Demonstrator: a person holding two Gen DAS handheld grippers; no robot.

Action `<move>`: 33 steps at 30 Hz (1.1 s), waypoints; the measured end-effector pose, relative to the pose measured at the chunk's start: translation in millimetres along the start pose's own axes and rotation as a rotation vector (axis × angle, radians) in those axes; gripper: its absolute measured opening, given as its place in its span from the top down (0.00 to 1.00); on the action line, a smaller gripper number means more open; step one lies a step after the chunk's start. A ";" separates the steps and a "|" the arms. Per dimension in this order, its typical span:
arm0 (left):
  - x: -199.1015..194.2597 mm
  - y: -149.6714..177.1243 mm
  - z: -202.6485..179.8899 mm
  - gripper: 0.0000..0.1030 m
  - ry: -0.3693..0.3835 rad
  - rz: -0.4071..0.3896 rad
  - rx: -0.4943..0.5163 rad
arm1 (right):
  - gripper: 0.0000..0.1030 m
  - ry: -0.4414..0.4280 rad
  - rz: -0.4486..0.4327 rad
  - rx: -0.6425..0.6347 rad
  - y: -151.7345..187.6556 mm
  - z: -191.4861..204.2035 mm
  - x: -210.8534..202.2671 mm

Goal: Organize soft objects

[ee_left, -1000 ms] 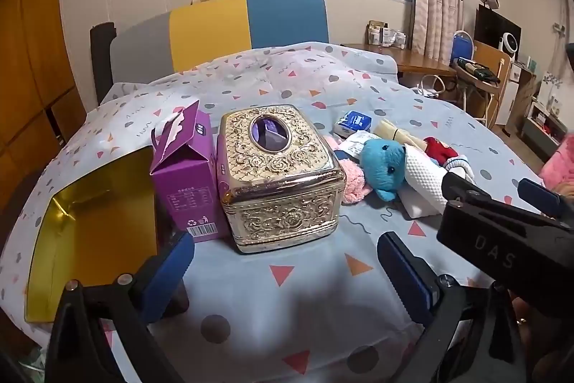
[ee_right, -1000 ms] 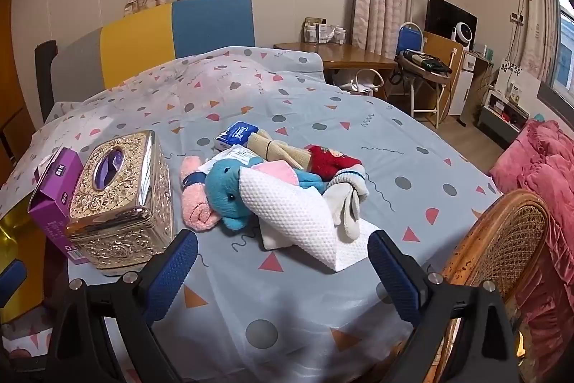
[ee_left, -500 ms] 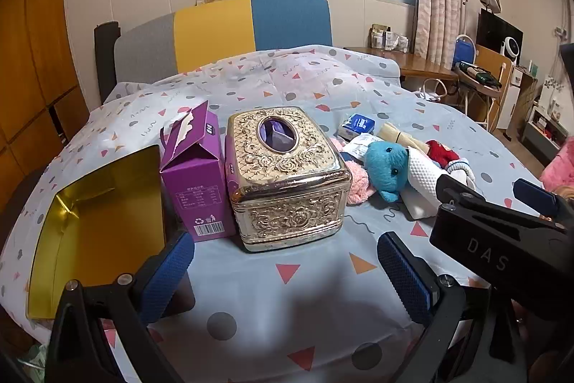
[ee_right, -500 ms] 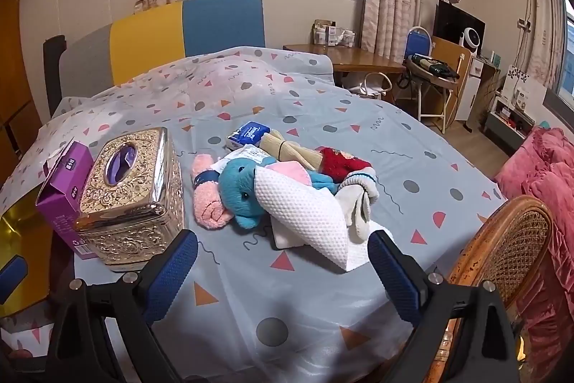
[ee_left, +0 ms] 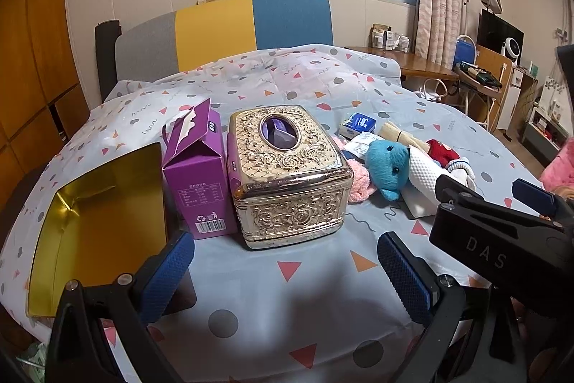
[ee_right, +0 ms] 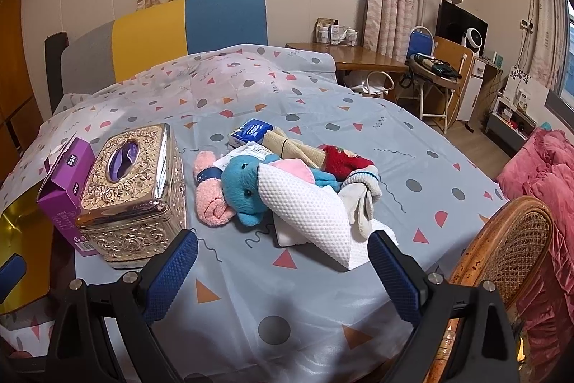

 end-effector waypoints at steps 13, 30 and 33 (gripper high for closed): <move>-0.1 2.9 -2.7 0.00 -0.001 0.004 0.006 | 0.05 -0.001 0.001 0.003 0.7 -2.0 1.1; -0.8 3.8 -6.5 0.00 -0.001 0.011 0.013 | 0.05 -0.002 0.001 0.004 1.0 -4.9 0.4; -0.7 4.3 -8.0 0.00 0.001 0.013 0.017 | 0.05 -0.001 -0.001 0.009 0.5 -6.4 -0.1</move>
Point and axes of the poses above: each gripper's, at about its wrist camera, not at the fingertips, and x roughly the way its jaws point, z to its left, y to its underside, the point moved 1 cm from there along x, roughly the way its jaws point, and after that the axes turned 13 degrees about z, right-handed, at the moved point
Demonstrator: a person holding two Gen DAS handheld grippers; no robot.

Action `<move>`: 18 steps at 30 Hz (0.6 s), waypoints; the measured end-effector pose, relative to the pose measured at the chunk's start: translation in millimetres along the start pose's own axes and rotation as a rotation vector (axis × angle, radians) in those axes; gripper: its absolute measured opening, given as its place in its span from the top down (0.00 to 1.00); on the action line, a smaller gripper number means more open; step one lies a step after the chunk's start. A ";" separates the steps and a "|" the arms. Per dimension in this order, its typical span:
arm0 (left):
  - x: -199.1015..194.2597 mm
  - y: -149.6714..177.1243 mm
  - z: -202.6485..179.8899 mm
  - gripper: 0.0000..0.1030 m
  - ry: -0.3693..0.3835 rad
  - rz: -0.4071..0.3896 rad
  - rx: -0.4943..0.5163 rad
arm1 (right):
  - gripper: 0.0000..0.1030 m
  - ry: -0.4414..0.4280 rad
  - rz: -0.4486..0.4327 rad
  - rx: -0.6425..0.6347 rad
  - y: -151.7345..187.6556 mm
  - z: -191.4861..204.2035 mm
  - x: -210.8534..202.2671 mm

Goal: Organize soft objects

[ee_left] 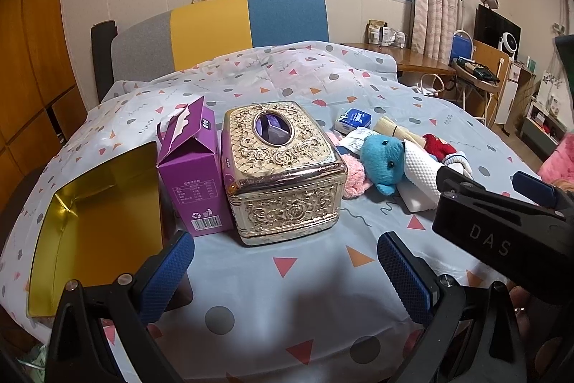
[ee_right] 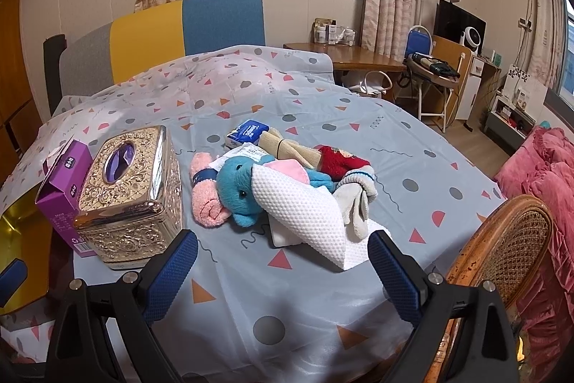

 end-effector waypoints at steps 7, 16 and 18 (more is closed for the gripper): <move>2.6 -1.5 -3.0 0.00 0.012 0.015 0.015 | 0.05 0.006 -0.005 0.016 -4.0 -8.6 0.1; 15.9 -9.7 -12.6 0.00 0.250 0.096 0.084 | 0.05 0.029 -0.005 0.099 -20.9 -52.7 2.9; 23.8 -15.5 -19.6 0.00 0.291 0.146 0.100 | 0.05 0.034 -0.005 0.131 -25.8 -68.7 2.3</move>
Point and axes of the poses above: each gripper's, at about its wrist camera, not at the fingertips, and x roughly the way its jaws point, z to its left, y to its underside, the point moved 1 cm from there along x, roughly the way its jaws point, and after that the axes turned 13 degrees about z, right-handed, at the moved point
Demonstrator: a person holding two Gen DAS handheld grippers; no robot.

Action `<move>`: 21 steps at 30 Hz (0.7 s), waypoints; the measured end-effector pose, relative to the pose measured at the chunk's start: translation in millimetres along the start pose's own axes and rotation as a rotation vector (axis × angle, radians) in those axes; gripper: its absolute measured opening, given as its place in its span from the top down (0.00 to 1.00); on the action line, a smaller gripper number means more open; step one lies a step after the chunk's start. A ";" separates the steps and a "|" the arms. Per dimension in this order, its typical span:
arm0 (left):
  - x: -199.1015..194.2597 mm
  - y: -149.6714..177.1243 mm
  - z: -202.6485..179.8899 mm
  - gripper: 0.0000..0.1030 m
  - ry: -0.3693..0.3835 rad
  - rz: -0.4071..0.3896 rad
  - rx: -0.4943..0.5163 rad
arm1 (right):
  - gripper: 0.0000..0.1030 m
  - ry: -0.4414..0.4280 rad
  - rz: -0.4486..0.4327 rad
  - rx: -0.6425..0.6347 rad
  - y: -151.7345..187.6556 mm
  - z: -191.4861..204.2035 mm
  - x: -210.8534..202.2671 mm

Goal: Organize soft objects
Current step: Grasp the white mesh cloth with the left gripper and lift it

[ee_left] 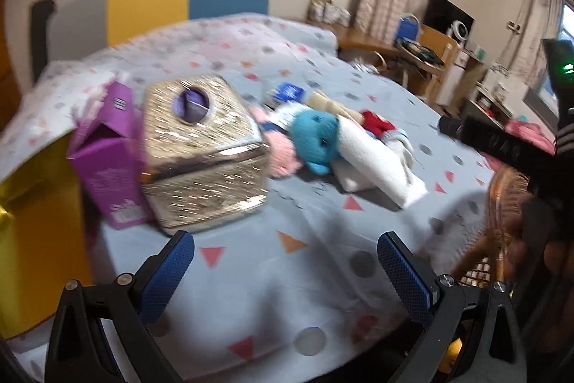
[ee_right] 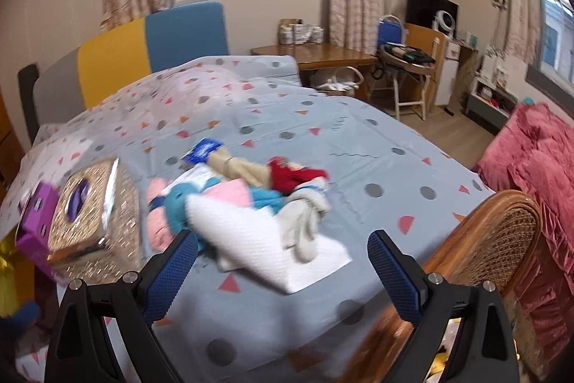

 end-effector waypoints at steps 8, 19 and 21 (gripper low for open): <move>28.7 -29.7 -25.3 0.08 0.123 0.101 0.031 | 0.05 0.037 -0.007 0.078 -17.8 -60.3 -4.2; 95.2 -80.0 -74.3 0.33 0.265 0.236 0.052 | 0.05 0.033 0.012 0.122 -18.5 -92.9 5.4; 106.5 -88.2 -77.1 0.32 0.278 0.245 0.026 | 0.05 0.027 0.020 0.115 -17.4 -95.3 7.5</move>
Point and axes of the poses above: each gripper's, at about its wrist camera, not at the fingertips, and x roughly the way its jaws point, z to its left, y to its underside, the point moved 1 cm from there along x, roughly the way its jaws point, and after that the axes turned 13 degrees about z, right-handed, at the moved point
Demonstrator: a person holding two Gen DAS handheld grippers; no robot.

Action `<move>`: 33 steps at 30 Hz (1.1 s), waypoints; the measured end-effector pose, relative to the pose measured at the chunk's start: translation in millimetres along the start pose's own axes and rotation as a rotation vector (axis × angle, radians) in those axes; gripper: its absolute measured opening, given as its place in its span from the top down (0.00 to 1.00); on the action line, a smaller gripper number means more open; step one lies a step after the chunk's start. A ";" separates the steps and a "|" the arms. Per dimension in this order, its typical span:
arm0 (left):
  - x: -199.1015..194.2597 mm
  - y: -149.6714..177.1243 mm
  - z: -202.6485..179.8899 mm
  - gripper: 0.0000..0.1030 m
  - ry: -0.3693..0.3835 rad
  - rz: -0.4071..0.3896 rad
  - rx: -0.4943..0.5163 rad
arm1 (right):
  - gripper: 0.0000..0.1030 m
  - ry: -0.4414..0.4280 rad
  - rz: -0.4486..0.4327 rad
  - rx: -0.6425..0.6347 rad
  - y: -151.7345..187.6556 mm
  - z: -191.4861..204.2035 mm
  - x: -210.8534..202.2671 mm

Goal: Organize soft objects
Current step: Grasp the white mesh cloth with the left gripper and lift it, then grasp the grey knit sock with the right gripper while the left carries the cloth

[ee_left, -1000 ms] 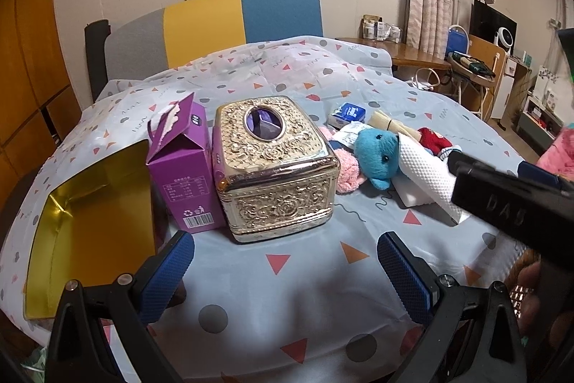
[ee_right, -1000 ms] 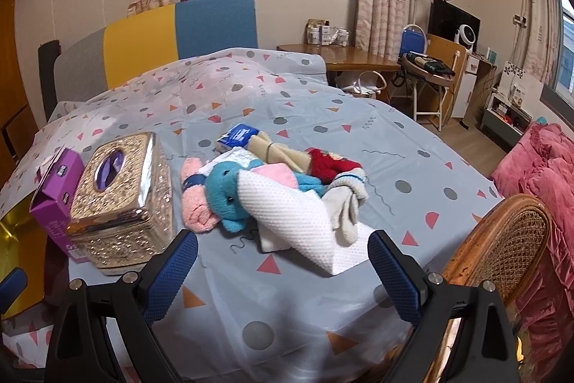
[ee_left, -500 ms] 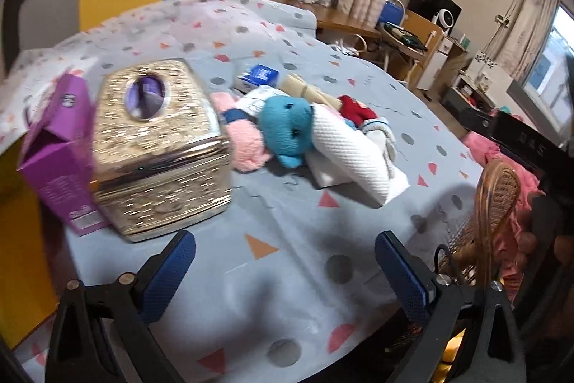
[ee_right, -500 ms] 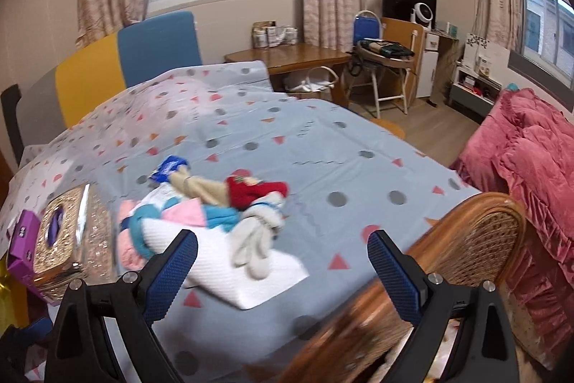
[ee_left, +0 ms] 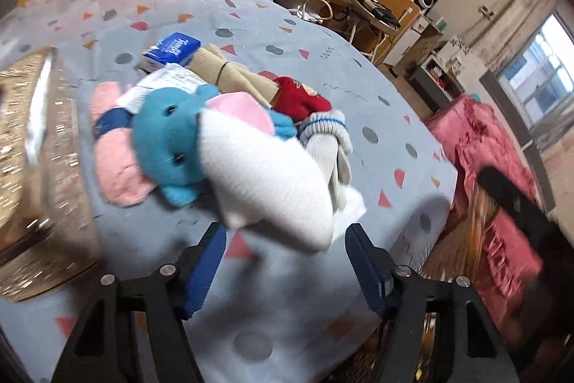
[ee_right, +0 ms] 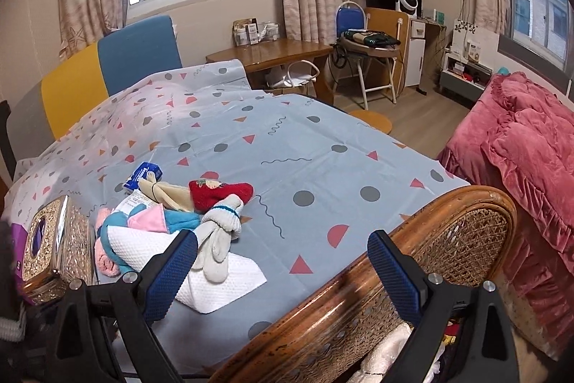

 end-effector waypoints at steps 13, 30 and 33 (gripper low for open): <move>7.6 -1.7 1.6 0.94 0.058 0.003 0.059 | 0.05 -0.018 0.048 0.018 -2.7 -11.2 17.2; -31.6 114.1 79.5 0.94 -0.199 0.050 0.123 | 0.09 -0.151 0.404 -0.156 -9.8 67.6 75.3; -34.2 124.6 84.8 0.94 -0.212 0.047 0.124 | 0.17 -0.058 0.483 -0.203 -11.9 77.5 95.7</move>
Point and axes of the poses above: each gripper's, at about its wrist camera, not at the fingertips, and x roughly the way its jaws point, z to its left, y to its underside, the point moved 1 cm from there along x, roughly the way its jaws point, and after that the axes turned 13 degrees about z, right-handed, at the moved point
